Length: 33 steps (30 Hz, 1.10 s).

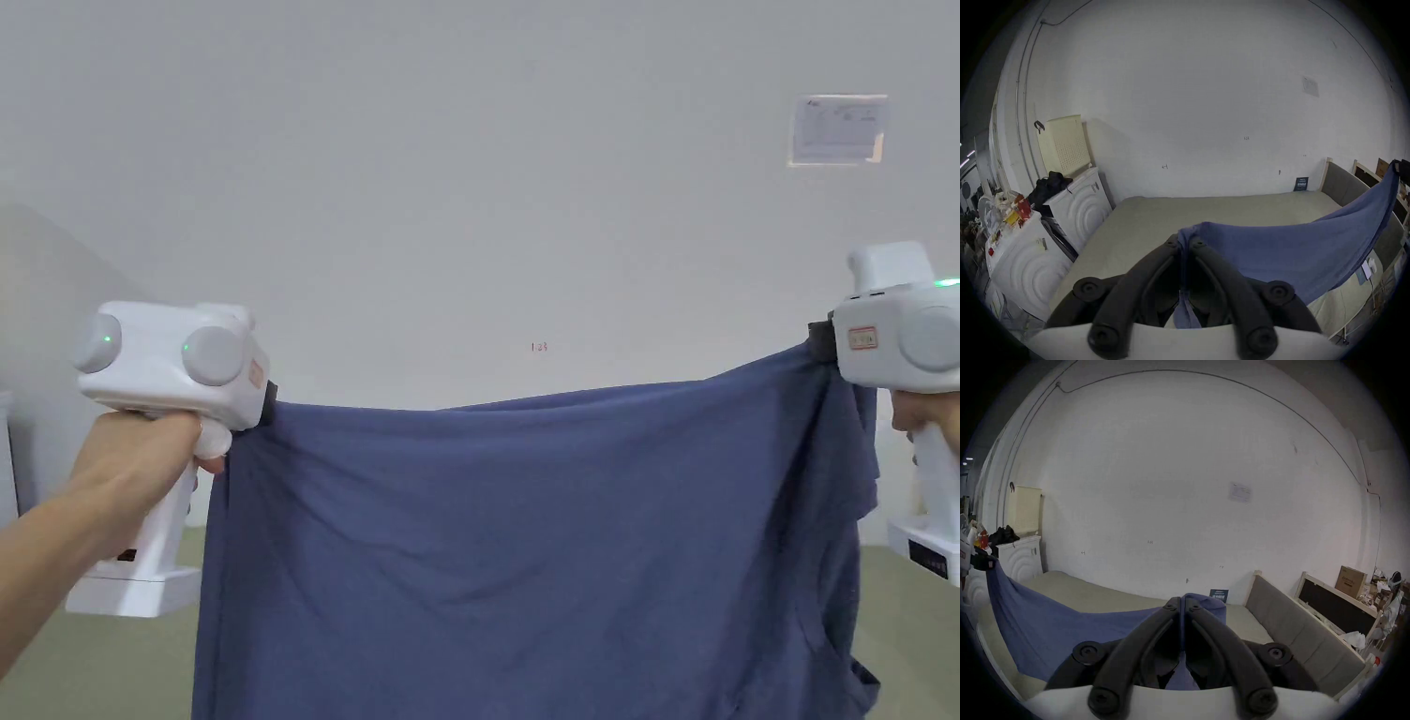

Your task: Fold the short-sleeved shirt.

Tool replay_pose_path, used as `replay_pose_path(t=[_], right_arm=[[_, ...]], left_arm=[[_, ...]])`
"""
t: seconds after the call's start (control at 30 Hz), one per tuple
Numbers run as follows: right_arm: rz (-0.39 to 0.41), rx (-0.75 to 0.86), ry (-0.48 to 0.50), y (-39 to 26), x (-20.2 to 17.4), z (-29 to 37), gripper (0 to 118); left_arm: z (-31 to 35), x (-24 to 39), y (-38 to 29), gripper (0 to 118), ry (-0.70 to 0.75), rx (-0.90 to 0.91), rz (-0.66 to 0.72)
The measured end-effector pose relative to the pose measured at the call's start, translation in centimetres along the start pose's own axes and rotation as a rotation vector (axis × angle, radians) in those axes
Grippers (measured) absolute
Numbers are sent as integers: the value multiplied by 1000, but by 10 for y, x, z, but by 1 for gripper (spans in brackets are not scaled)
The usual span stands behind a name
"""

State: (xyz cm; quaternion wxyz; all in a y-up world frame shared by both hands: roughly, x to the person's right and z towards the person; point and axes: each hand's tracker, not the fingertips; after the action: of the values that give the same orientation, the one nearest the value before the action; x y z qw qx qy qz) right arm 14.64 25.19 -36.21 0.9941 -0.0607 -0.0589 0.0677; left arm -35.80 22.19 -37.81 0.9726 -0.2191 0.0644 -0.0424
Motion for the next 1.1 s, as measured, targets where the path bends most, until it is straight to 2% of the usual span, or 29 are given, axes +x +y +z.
replay_pose_path(t=[0.27,0.5,0.53,0.63,0.8,0.87,1.1], right_arm=[[-30,5,-23,38,1,-72,2],[3,27,-35,50,1,-105,2],[1,32,-40,73,-1,-165,2],[5,37,-41,85,-11,-208,2],[26,51,-62,75,-41,-216,2],[8,43,-58,59,-54,-215,2],[19,-105,-23,-38,-78,-259,2]], left_arm=[[-40,17,55,5,48,42,-24],[-101,26,107,5,69,88,-22],[-111,26,112,5,69,98,-22],[-141,29,121,5,93,103,-39],[-191,27,121,5,105,96,-11],[-210,29,111,5,111,88,-6],[-287,38,27,5,100,-35,-28]])
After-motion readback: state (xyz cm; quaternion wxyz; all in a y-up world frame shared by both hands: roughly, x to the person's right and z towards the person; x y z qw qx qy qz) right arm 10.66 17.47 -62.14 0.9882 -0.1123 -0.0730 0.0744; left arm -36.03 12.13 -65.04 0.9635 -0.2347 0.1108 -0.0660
